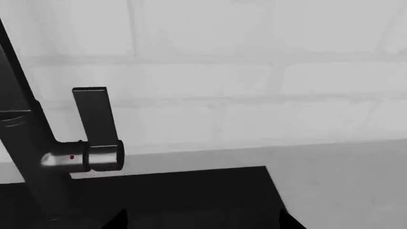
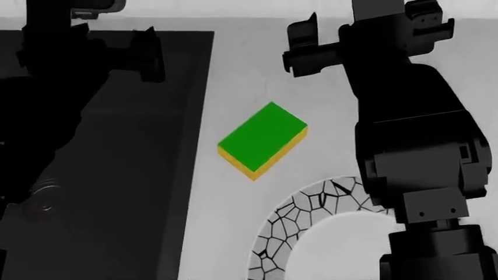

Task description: Pick the mushroom from the sink and place it on the plate located on the counter

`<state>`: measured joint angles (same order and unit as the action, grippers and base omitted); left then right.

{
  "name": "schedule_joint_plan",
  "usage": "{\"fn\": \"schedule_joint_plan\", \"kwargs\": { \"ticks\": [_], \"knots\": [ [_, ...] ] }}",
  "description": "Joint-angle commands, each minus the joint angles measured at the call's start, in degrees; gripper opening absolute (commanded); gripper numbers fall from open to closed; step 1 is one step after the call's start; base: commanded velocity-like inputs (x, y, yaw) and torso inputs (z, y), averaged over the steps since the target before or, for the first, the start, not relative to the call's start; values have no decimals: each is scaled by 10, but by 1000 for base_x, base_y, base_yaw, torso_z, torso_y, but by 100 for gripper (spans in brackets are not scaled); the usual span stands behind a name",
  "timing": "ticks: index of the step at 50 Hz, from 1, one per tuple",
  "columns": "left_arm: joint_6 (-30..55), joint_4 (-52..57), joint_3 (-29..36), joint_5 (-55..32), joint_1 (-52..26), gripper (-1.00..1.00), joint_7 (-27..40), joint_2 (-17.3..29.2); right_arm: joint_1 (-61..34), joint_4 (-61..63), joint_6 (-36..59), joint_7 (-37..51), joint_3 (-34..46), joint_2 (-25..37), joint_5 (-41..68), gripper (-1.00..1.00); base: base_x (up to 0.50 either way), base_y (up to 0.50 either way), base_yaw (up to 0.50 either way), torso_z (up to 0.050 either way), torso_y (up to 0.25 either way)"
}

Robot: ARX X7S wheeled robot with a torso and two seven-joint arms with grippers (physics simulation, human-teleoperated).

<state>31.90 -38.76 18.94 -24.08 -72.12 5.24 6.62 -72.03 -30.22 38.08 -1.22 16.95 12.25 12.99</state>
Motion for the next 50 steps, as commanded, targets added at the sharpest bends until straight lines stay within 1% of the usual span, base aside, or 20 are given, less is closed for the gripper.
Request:
{"fn": "schedule_joint_plan", "kwargs": {
  "ticks": [1,8,15,20,24,27,30,31,34,36,38,40,43,47,50],
  "knots": [
    [0,1,4,-3,0,100,2,2,-1,-2,-1,1,2,0,2,100,0,0,0,0,-146],
    [0,1,6,-4,1,100,2,3,-2,0,1,1,3,1,3,100,-1,0,0,0,-144],
    [1,-3,7,-6,-2,100,4,2,-2,-5,-3,1,3,1,4,100,0,0,0,0,0],
    [40,18,10,-17,1,100,4,10,-4,-3,-1,2,4,1,5,100,0,0,0,0,0],
    [115,43,16,-26,4,100,17,28,-1,-2,-2,2,4,2,7,100,0,0,0,0,0],
    [130,38,24,-15,3,100,27,41,1,0,-3,2,3,2,8,100,0,0,0,0,0],
    [158,43,40,-10,5,100,23,57,1,3,-1,2,3,3,10,100,0,0,0,0,0],
    [155,48,42,-8,7,100,22,60,1,4,-1,3,3,3,10,100,0,0,0,0,0],
    [178,72,45,-10,10,100,24,78,4,14,5,4,2,5,12,100,0,0,0,0,0],
    [218,103,52,-13,9,100,29,90,6,19,8,5,2,6,13,100,0,0,0,0,0],
    [235,120,52,-16,12,100,34,98,4,17,6,4,3,6,13,100,0,0,0,0,0],
    [226,104,72,-2,7,100,22,104,4,20,9,5,3,7,13,100,0,0,0,0,0],
    [225,99,84,2,8,100,9,113,5,25,11,6,3,7,14,100,0,0,0,0,0],
    [225,88,87,7,7,100,10,119,5,25,13,6,4,7,15,100,0,0,0,0,0],
    [238,89,75,-1,10,100,15,125,4,29,17,6,4,9,16,100,0,0,0,0,0]
  ]
}}
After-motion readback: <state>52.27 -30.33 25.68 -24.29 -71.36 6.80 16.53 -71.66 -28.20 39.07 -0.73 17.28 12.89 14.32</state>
